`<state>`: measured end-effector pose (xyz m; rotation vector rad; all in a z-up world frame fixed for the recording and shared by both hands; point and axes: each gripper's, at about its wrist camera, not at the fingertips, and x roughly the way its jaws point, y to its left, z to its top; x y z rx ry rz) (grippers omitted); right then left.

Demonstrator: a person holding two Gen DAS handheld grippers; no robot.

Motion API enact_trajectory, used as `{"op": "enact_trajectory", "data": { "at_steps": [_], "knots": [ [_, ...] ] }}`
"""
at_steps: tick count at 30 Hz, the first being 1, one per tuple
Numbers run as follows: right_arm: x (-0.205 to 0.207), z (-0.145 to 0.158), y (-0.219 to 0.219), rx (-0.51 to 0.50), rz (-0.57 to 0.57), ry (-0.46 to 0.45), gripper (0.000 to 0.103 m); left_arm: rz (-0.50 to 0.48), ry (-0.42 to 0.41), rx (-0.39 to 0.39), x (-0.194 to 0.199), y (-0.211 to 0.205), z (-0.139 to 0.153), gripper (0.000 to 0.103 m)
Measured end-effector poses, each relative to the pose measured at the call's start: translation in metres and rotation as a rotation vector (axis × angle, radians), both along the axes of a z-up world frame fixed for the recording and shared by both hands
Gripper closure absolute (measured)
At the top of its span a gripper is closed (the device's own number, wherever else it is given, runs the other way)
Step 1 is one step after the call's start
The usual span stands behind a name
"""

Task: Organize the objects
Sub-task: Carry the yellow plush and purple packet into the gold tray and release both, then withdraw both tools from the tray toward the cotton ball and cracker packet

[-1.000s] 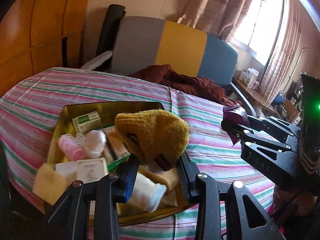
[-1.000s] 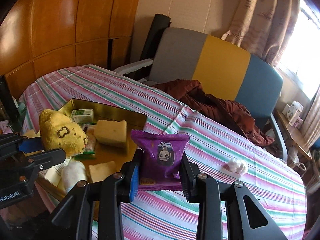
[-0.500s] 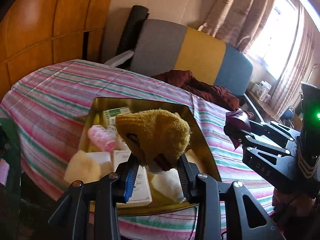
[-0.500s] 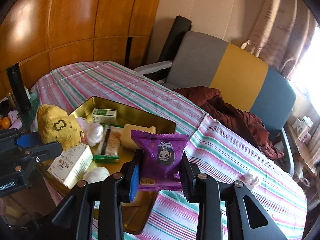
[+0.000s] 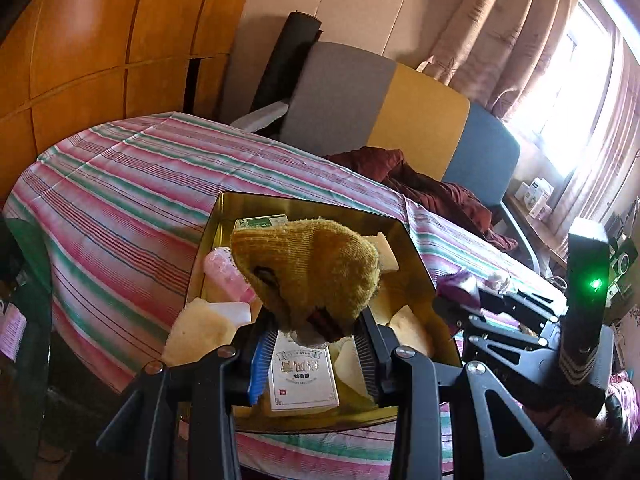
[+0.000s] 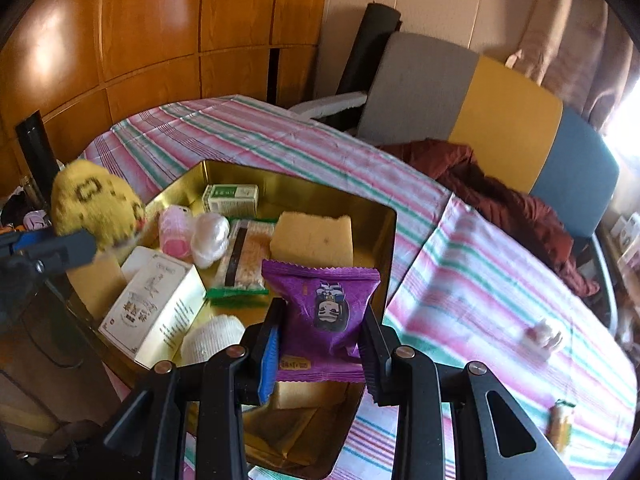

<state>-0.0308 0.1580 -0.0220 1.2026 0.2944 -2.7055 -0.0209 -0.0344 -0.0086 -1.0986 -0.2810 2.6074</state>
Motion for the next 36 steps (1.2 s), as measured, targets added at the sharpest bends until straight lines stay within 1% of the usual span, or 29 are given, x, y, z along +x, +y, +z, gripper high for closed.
{"op": "enact_trajectory", "data": {
  "at_steps": [6, 11, 14, 17, 18, 19, 20, 26, 28, 30, 34, 36],
  "knots": [
    [-0.003, -0.003, 0.007, -0.064, -0.002, -0.019, 0.068, -0.04, -0.007, 0.012, -0.011, 0.014, 0.002, 0.066],
    [-0.006, -0.005, 0.008, -0.085, -0.005, -0.028, 0.068, -0.077, -0.005, 0.028, -0.026, 0.031, 0.006, 0.065],
    [-0.009, -0.007, 0.009, -0.095, -0.008, -0.036, 0.068, -0.069, 0.002, -0.001, -0.036, 0.041, 0.004, 0.061],
    [-0.016, -0.011, 0.009, -0.114, -0.009, -0.044, 0.067, -0.074, -0.034, 0.019, -0.048, 0.045, -0.005, 0.053],
    [-0.018, -0.012, 0.008, -0.115, -0.012, -0.043, 0.065, -0.071, -0.047, 0.004, -0.05, 0.048, -0.009, 0.052],
    [-0.021, -0.014, 0.007, -0.121, -0.011, -0.049, 0.06, -0.07, -0.07, -0.007, -0.053, 0.05, -0.013, 0.051],
    [-0.022, -0.015, 0.007, -0.122, -0.016, -0.054, 0.05, -0.061, -0.086, -0.004, -0.052, 0.049, -0.016, 0.051],
    [-0.016, -0.016, 0.008, -0.117, -0.015, -0.052, 0.049, -0.033, -0.072, -0.049, -0.038, 0.04, -0.021, 0.051],
    [-0.012, -0.015, 0.009, -0.119, -0.019, -0.049, 0.046, -0.019, -0.057, -0.067, -0.031, 0.037, -0.02, 0.051],
    [-0.01, -0.016, 0.01, -0.122, -0.022, -0.05, 0.041, -0.014, -0.045, -0.084, -0.026, 0.035, -0.018, 0.051],
    [-0.003, -0.014, 0.006, -0.111, -0.02, -0.044, 0.037, 0.01, -0.022, -0.113, -0.019, 0.032, -0.013, 0.051],
    [0.0, -0.014, 0.004, -0.108, -0.017, -0.041, 0.034, 0.019, -0.007, -0.127, -0.016, 0.032, -0.009, 0.051]
  ]
}}
